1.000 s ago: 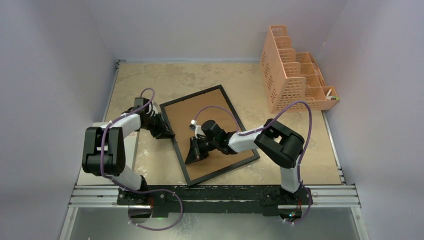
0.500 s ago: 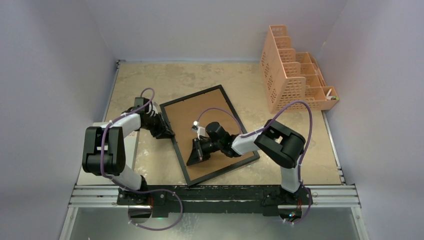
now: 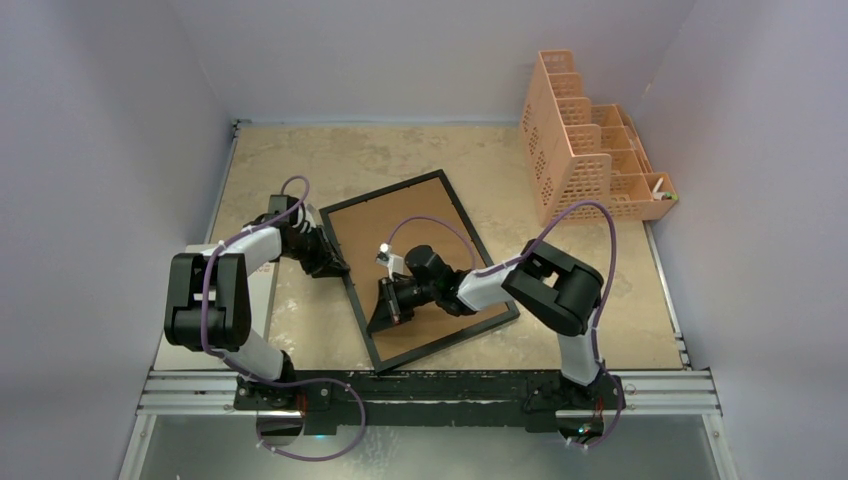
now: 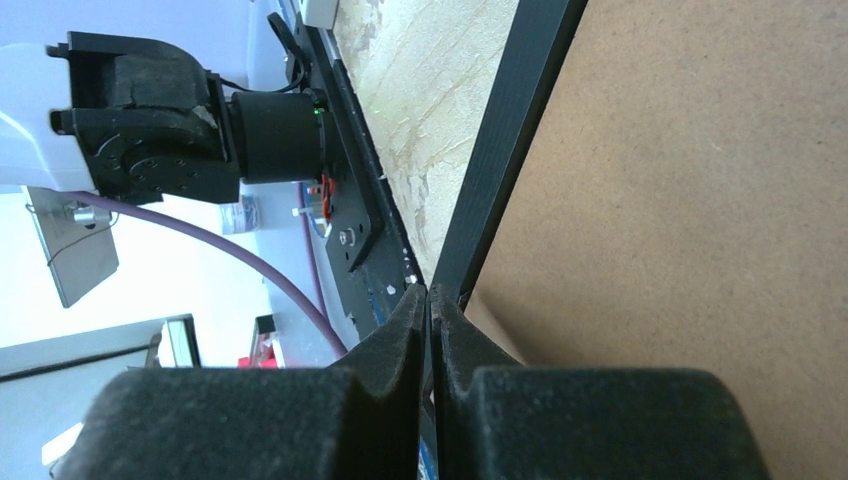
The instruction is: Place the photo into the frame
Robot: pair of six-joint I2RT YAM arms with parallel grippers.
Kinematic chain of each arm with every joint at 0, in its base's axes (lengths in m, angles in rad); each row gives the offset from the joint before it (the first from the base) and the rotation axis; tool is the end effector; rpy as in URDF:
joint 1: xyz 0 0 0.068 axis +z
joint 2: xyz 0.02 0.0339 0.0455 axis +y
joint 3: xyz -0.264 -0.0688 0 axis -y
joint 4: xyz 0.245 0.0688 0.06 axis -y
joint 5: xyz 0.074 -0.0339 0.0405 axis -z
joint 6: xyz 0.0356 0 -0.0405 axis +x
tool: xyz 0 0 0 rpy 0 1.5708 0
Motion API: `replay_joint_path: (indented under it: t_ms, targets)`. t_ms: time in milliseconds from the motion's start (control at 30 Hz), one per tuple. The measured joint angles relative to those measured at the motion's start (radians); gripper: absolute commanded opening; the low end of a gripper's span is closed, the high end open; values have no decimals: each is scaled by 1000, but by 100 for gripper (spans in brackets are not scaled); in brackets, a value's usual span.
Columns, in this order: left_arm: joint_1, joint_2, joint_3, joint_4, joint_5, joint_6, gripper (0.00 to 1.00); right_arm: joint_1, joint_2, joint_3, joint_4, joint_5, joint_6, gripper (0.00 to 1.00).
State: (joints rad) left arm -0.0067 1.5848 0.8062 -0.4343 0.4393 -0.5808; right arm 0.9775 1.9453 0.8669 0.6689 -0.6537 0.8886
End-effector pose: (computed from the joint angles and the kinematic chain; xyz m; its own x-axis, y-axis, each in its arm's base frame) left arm 0.2774 -0.0170 0.1486 -0.8681 -0.4908 -0.0743 -0.3843 0.7592 -0.5252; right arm 0.1940 0.3264 0.1310 -0.8933 -0.2226 -0.3904 -0.4388 0.2444 0.8647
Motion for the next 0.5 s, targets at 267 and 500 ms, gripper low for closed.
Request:
replay_joint_path:
  t_ms: [267, 500]
  targets:
    - [0, 0, 0, 0, 0, 0, 9, 18, 27, 40, -56, 0, -12, 7]
    - [0, 0, 0, 0, 0, 0, 9, 19, 29, 58, -107, 3, -21, 8]
